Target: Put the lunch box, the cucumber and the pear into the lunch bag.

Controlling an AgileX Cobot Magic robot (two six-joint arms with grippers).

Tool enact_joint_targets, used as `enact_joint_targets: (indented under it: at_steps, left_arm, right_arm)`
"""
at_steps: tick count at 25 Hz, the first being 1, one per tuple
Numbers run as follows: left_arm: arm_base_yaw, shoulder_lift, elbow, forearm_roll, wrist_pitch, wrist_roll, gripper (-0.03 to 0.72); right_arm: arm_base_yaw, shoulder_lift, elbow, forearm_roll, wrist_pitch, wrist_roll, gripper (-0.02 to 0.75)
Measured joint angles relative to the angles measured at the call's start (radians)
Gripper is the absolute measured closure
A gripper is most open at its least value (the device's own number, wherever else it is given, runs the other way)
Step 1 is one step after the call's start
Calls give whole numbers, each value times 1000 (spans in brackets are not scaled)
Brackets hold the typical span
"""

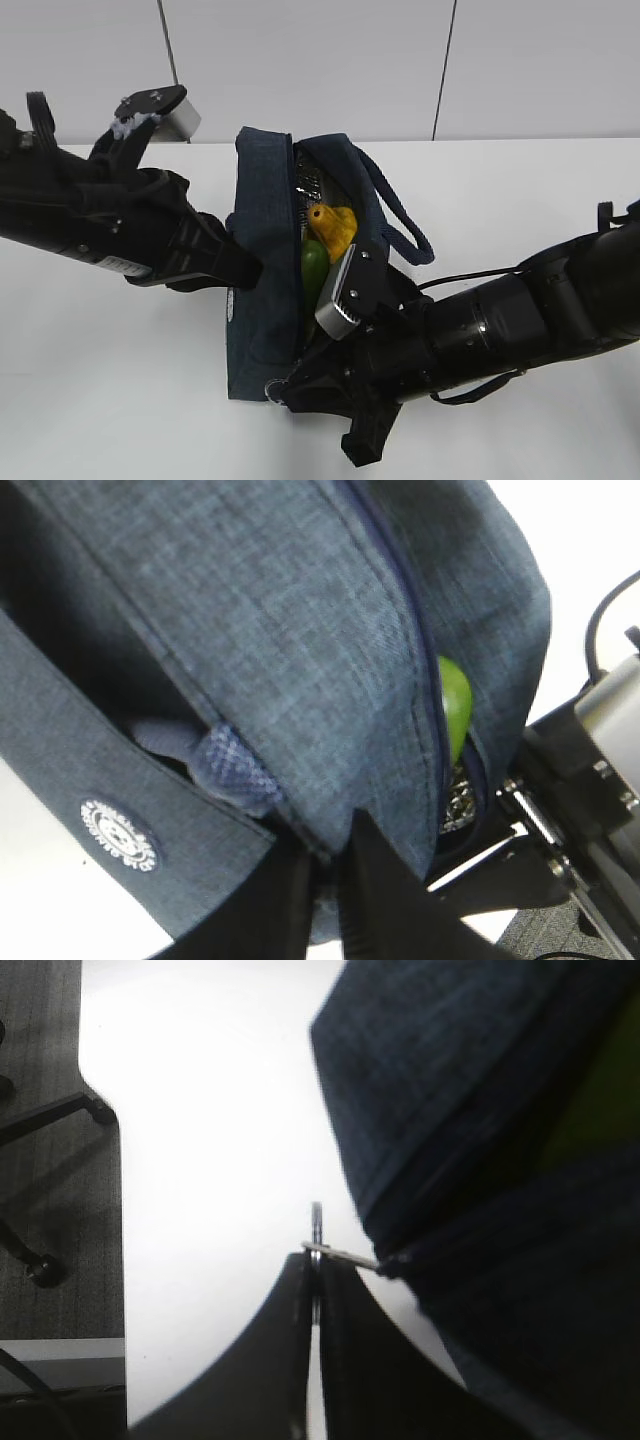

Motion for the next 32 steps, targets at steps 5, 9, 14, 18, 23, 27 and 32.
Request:
enact_joint_targets:
  at_steps: [5,9,14,18,23,27,32]
  left_arm:
    - [0,0,0,3,-1,0,685]
    - [0,0,0,6,-2,3,685]
    - [0,0,0,6,-5,3,685]
    - [0,-1,0,6,-9,3,685]
    - [0,-2,0,6,-11,3,685]
    - [0,-2,0,6,-9,3,685]
    - [0,-2,0,7,-8,3,685]
  right_arm:
    - [0,0,0,-8,31,29,738]
    - [0,0,0,-20,57,53,738]
    - [0,-24,0,-42,60,76,738]
    - [0,-60,0,-57,58,90,738]
    - [0,-94,0,-73,53,107,738]
    - [0,-116,0,-86,53,125,738]
    - [0,-152,0,-108,42,142,738]
